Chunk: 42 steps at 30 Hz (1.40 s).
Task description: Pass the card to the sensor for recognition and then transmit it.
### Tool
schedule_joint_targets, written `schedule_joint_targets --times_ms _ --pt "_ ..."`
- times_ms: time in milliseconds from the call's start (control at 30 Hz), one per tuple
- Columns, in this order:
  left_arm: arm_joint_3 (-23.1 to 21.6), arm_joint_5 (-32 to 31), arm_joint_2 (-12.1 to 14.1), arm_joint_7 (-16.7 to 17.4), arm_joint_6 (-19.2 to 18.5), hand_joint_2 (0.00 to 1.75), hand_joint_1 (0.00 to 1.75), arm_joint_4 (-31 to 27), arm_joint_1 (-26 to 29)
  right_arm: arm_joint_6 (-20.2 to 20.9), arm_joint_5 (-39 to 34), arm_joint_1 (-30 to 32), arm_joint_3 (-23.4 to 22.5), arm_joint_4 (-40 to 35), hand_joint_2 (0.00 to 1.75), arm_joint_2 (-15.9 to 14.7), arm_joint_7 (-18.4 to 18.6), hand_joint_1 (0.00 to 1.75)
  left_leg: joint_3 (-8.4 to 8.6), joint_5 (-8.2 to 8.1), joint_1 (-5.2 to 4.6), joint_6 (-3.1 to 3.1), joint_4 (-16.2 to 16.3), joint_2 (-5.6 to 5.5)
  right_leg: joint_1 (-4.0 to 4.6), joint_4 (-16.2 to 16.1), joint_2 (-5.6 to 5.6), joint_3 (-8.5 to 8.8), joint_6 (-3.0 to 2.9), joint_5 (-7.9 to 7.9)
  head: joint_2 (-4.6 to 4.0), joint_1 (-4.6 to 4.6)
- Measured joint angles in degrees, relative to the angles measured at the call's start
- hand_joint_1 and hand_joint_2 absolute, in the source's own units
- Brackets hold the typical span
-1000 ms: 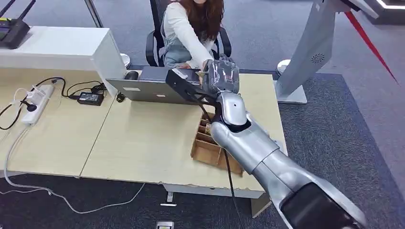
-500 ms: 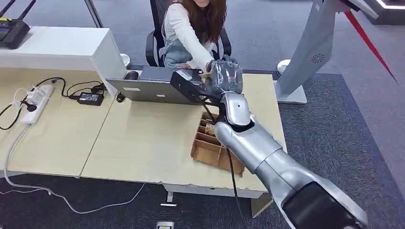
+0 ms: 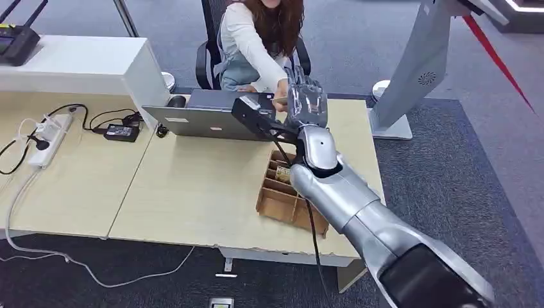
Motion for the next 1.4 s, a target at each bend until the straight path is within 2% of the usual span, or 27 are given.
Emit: schedule_joint_targets --times_ms 300,767,900,967,1033,1133,1333,1400 --pt "0.0 -0.1 0.1 0.0 -0.2 0.00 0.00 0.0 0.0 -1.0 -0.9 -0.8 -0.1 -1.4 1.75 1.3 0.2 0.00 0.00 0.00 0.00 0.00 0.0 0.00 0.00 0.0 0.00 -0.01 0.00 0.00 0.00 0.00" --pt "0.0 -0.1 0.1 0.1 -0.2 0.00 0.00 0.0 0.0 -1.6 -1.3 -0.9 -0.1 -1.9 1.75 1.4 -0.3 0.00 0.01 0.00 0.00 0.00 0.0 0.00 0.00 0.0 0.00 0.00 0.00 0.00 0.00 0.00" --pt "0.0 -0.1 0.1 0.2 0.2 0.00 0.00 0.0 0.0 -3.2 -6.3 -0.9 -0.5 -3.7 1.75 1.4 -4.6 0.00 0.01 0.00 0.00 0.00 0.0 0.01 0.00 0.0 0.00 -0.01 0.00 0.00 0.00 0.00" --pt "0.0 -0.1 0.2 0.3 0.6 0.00 0.00 0.0 0.0 -4.6 -11.6 -0.6 -1.3 -6.0 1.75 1.2 -9.7 0.00 0.01 0.00 0.00 0.00 0.0 0.00 0.00 0.0 0.00 -0.02 0.00 0.00 0.00 0.00" --pt "0.0 0.1 0.2 0.3 0.9 0.00 0.00 0.0 0.1 -5.0 -15.6 0.2 -2.1 -9.0 1.75 1.0 -12.8 0.00 0.03 0.00 0.00 0.00 0.0 0.00 0.00 0.0 0.00 -0.01 0.00 0.00 0.00 0.00" --pt "0.0 0.4 0.2 0.5 1.1 0.00 0.00 0.0 0.1 -4.2 -20.4 2.6 -2.9 -13.8 1.75 0.2 -14.4 0.00 0.04 -0.01 0.00 0.00 0.0 0.00 0.00 0.0 0.00 0.00 0.00 -0.01 0.00 0.00" --pt "0.2 1.4 0.4 1.5 2.4 0.00 0.00 0.0 0.4 -3.8 -30.5 14.2 -5.0 -31.3 1.75 -3.6 -19.2 0.00 0.08 -0.02 0.00 0.00 0.0 -0.01 0.00 -0.1 -0.01 0.05 0.02 -0.03 0.00 0.02" --pt "0.3 1.7 0.4 1.7 2.8 0.00 0.00 0.0 0.7 -4.0 -33.1 20.7 -5.9 -39.2 1.75 -5.8 -21.4 0.00 0.07 -0.05 -0.01 0.01 0.0 0.01 -0.01 -0.1 -0.01 0.03 0.04 -0.04 0.00 0.02"
